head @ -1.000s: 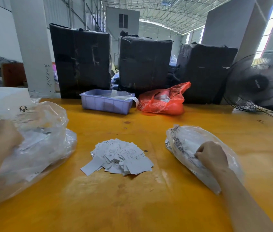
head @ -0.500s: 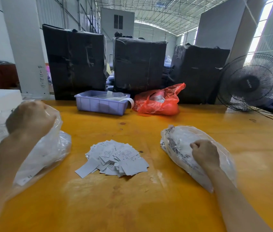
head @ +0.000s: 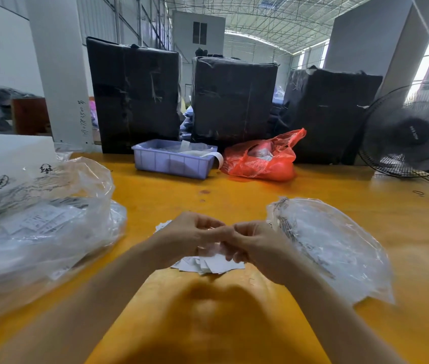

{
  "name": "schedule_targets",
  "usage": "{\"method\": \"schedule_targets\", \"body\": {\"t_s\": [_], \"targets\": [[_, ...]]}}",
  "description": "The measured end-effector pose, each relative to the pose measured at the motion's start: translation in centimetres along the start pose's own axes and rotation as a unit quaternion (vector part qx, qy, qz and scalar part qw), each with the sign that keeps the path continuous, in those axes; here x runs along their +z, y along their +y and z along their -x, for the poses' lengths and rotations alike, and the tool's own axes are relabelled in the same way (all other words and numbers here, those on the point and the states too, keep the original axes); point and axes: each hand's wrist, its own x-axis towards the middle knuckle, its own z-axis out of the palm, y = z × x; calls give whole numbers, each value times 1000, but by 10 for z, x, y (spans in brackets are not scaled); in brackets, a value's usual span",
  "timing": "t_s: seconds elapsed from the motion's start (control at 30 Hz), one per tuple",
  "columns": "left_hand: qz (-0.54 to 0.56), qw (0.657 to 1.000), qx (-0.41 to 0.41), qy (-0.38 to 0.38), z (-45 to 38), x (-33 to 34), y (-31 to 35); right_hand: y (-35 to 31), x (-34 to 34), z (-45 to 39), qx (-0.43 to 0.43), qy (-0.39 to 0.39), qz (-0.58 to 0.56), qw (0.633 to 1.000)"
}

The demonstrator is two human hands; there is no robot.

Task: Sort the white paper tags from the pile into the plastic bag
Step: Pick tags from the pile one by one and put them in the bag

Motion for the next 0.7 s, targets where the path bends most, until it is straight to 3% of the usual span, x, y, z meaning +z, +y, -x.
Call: {"method": "schedule_targets", "body": {"t_s": [0.07, 0.13, 0.17, 0.23, 0.33, 0.43, 0.7], "targets": [[-15, 999, -10, 28, -2, -3, -8, 3, 1, -2, -8, 33, 21, 999], [-6, 996, -24, 91, -5, -7, -13, 9, -1, -6, -17, 114, 26, 993], [2, 992, -27, 124, -5, -9, -14, 14, -4, -9, -27, 162, 75, 984], [35, 983, -25, 178, -7, -13, -17, 25, -11, -12, -47, 215, 275, 936], [106, 968, -24, 227, -8, -18, -23, 36, -12, -14, -17, 102, 424, 900], [163, 954, -29, 250, -10, -20, -26, 39, -5, -19, 1, 58, 428, 902], [228, 948, -35, 222, -12, -14, -28, 43, -7, -18, -37, 211, 322, 922]]}}
